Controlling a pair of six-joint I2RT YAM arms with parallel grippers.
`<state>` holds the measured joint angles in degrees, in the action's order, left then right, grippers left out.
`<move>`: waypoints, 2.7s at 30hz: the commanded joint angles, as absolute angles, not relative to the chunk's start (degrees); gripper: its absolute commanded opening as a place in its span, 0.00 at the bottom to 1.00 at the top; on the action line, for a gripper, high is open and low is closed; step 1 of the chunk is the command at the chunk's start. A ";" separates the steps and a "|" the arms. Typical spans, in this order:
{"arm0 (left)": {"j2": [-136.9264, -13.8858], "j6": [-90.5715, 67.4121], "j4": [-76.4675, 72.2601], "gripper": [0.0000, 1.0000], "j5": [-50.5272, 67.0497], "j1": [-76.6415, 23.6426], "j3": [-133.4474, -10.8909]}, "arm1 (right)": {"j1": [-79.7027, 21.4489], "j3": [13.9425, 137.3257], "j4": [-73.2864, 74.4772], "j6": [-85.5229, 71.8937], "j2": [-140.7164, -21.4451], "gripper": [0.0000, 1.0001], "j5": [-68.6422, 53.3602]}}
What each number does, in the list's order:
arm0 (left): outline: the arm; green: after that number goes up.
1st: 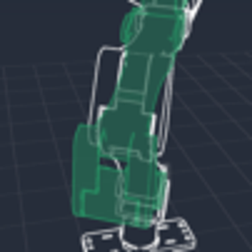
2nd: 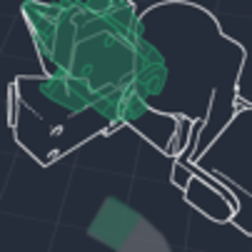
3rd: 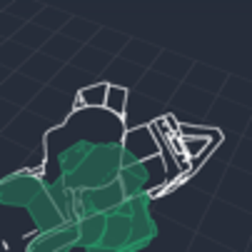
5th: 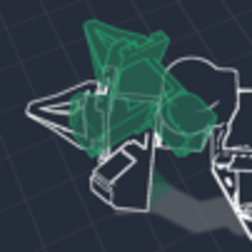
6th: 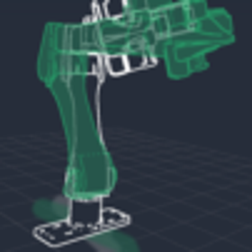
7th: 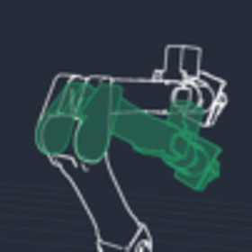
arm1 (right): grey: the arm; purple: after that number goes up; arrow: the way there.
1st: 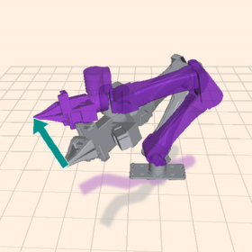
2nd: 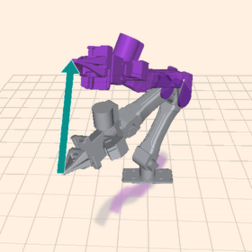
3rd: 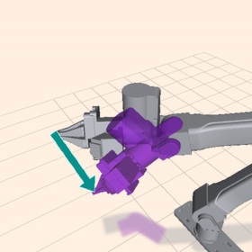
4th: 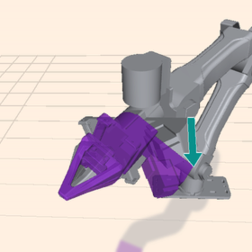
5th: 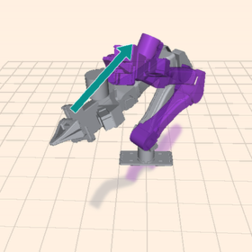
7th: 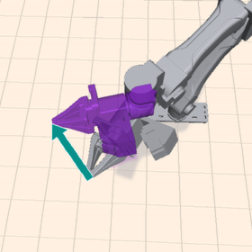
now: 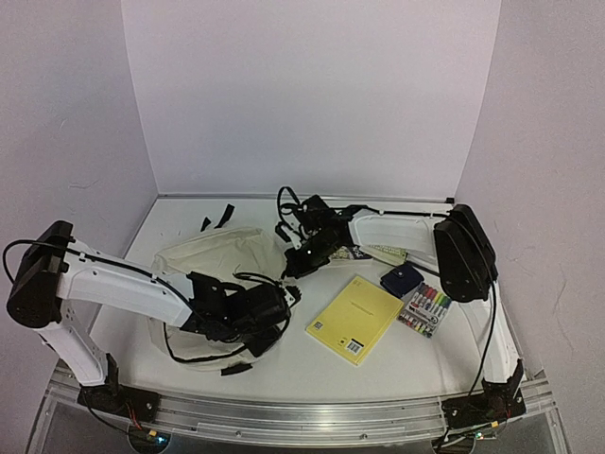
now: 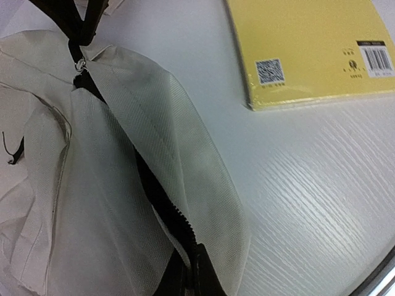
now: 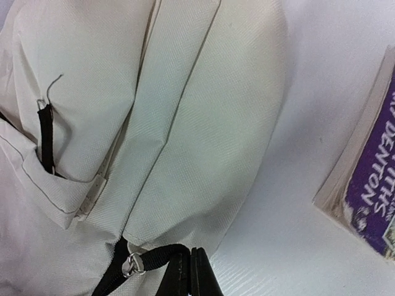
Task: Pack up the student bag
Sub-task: Unzip the student bag at the center of the board, then adjust the student bag at the center of the board.
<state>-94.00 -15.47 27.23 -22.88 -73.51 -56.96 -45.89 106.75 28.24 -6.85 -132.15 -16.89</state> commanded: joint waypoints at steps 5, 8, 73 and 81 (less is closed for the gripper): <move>-97.64 -13.41 28.55 0.08 -17.65 -63.59 -66.36 | -41.11 111.26 21.99 -7.46 -129.44 0.34 -8.34; -99.51 -10.05 27.85 0.08 -15.71 -60.81 -67.96 | -39.51 108.16 22.21 -7.77 -126.26 0.53 -9.19; -87.83 -9.29 50.85 0.00 -6.18 -47.69 -70.63 | -35.94 84.29 27.93 -5.18 -102.13 0.98 -23.29; -87.50 -11.37 46.33 0.00 -7.29 -36.35 -72.74 | -35.55 84.20 28.46 -4.66 -101.77 0.98 -22.88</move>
